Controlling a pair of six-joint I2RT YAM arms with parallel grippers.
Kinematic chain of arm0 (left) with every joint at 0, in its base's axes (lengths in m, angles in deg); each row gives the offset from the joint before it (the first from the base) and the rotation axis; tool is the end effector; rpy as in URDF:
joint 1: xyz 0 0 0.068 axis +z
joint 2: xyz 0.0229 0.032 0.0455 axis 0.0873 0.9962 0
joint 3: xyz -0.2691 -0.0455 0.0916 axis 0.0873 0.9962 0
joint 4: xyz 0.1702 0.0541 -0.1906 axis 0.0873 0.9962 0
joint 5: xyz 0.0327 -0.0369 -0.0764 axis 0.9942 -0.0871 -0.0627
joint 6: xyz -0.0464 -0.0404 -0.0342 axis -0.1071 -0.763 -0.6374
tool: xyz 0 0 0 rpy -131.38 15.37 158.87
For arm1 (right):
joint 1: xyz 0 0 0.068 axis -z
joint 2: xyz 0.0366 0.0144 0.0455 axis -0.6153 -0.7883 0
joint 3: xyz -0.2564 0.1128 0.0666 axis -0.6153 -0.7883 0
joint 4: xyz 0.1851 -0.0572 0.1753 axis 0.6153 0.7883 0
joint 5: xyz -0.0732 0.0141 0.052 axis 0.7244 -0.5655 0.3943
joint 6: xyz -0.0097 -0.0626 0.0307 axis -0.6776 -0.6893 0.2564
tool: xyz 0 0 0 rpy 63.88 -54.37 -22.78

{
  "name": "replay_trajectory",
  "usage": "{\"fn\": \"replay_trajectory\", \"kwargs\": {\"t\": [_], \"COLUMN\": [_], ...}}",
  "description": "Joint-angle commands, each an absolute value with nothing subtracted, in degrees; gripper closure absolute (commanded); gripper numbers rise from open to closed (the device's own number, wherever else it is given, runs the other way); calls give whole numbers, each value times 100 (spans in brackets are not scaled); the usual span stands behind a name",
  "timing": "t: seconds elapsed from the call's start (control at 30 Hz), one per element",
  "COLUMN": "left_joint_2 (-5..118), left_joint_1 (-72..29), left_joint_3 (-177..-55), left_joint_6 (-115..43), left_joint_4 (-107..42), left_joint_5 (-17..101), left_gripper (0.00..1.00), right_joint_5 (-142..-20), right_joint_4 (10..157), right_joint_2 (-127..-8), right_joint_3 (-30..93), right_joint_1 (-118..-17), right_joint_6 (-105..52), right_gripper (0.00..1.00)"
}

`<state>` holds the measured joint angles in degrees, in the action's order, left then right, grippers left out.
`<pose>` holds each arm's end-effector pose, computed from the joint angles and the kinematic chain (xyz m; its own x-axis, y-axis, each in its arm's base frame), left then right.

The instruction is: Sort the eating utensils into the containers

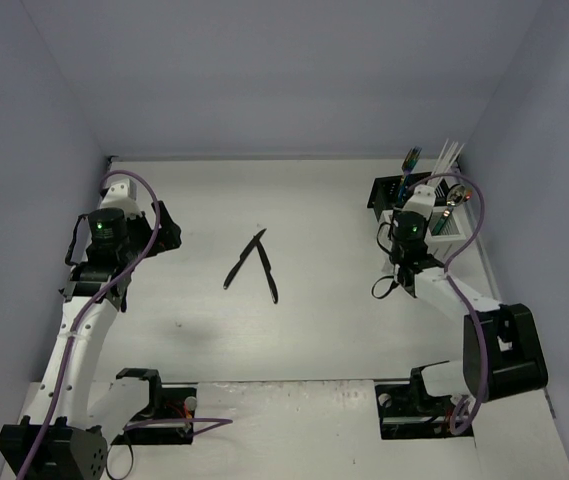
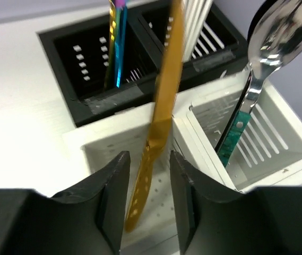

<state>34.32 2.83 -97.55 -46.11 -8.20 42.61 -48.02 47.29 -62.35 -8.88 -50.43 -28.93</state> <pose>0.2189 -0.0161 0.3500 -0.4099 -0.3450 -0.8443 0.0134 0.9233 -0.3838 0.3008 0.0407 0.2583 -0.0731 0.0519 -0.9960 0.2346 0.9715 0.0334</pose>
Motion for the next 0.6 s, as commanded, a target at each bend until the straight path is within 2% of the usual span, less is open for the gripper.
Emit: {"fn": "replay_trajectory", "kwargs": {"t": [0.0, 0.1, 0.23, 0.4, 0.57], "left_joint_2": [3394, 3389, 3370, 3395, 3481], "left_joint_1": [325, 328, 325, 325, 327], "left_joint_3": [-9876, -9878, -9879, -9889, -9912], "left_joint_6": [-4676, -4681, -4676, -4676, -4667], "left_joint_4": [-1174, -1160, -1166, -1135, -1088], "left_joint_5": [4166, 4164, 4184, 4196, 4204], "left_gripper": [3, 3, 3, 3, 3], "right_joint_5": [-4365, -4297, -5019, -5612, -6245], "right_joint_4": [4748, 5386, 6588, 8439, 9437], "right_joint_2": [-5558, -5368, -5421, -6586, -7695], "right_joint_3": [-499, -164, 866, 2253, 2959], "right_joint_1": [-5553, -5844, -6127, -6754, -7535], "right_joint_6": [-2979, -2964, -2760, -2354, -1784], "right_gripper": [52, 48, 44, 39, 36]}}
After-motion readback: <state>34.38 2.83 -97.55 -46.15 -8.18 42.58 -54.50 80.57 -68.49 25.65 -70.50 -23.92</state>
